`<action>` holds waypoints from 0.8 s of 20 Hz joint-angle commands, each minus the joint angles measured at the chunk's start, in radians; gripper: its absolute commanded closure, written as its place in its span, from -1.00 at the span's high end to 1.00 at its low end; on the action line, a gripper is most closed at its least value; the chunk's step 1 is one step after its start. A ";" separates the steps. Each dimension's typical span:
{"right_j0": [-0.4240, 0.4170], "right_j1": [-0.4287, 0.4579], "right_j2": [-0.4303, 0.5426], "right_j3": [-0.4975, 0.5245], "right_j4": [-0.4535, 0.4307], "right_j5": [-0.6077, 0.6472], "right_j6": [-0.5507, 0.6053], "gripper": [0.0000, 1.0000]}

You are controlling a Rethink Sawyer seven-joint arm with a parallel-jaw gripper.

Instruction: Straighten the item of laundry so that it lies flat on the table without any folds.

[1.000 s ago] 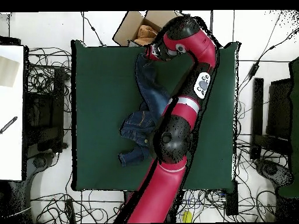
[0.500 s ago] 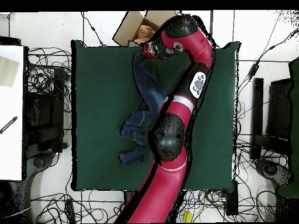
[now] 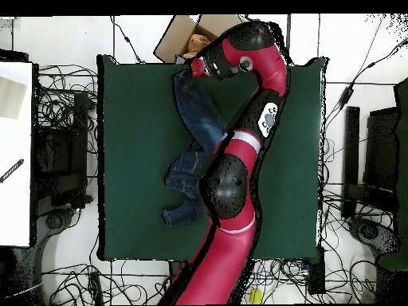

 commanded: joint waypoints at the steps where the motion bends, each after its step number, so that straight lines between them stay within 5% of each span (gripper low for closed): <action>1: -0.018 0.010 -0.202 -0.076 0.099 0.118 -0.331 -1.00; 10: -0.012 -0.009 -0.204 -0.057 0.056 0.046 -0.298 -1.00; 16: -0.009 -0.008 -0.180 -0.047 0.022 -0.012 -0.174 -1.00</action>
